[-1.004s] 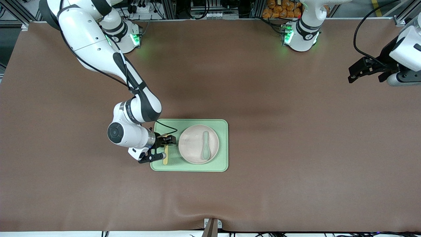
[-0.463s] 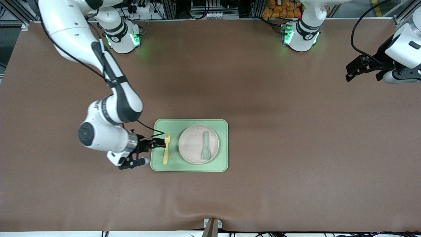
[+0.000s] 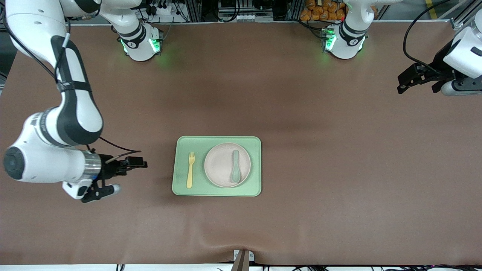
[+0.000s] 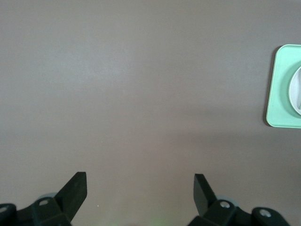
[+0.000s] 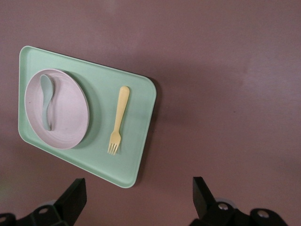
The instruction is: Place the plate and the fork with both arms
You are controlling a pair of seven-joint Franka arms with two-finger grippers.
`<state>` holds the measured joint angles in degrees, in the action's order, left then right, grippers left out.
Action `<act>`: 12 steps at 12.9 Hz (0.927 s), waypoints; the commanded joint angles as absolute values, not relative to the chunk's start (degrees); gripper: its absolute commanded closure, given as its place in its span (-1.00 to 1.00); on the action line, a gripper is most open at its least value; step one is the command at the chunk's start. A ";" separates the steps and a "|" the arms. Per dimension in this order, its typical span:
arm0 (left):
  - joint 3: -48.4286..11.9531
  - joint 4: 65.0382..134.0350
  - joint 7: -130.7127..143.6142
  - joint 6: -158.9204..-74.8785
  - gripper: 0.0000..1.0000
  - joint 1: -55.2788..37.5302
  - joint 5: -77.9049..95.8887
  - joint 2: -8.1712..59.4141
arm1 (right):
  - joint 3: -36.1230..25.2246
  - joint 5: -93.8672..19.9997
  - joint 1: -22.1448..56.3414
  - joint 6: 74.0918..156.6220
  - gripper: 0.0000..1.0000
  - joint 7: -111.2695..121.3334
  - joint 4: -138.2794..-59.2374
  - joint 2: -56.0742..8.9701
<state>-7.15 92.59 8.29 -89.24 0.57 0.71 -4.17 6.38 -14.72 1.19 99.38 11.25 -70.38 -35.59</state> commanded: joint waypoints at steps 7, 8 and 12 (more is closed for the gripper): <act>-7.29 92.64 7.47 -89.65 -1.00 0.97 -0.79 -4.66 | 7.38 -4.40 0.62 86.76 -1.00 -7.02 -73.02 -19.45; -7.29 92.72 7.47 -89.65 -1.00 0.97 -0.88 -4.66 | 7.30 -4.13 0.62 87.10 -1.00 -7.55 -75.91 -15.94; -7.29 92.72 7.38 -89.47 -1.00 0.97 -0.97 -4.75 | 7.21 -2.64 -0.96 93.76 -1.00 -8.00 -95.05 -1.53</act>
<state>-7.07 92.54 8.29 -89.28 0.72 0.71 -4.16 6.56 -3.68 0.70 88.77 -7.27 -81.78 -10.87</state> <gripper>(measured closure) 0.000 0.000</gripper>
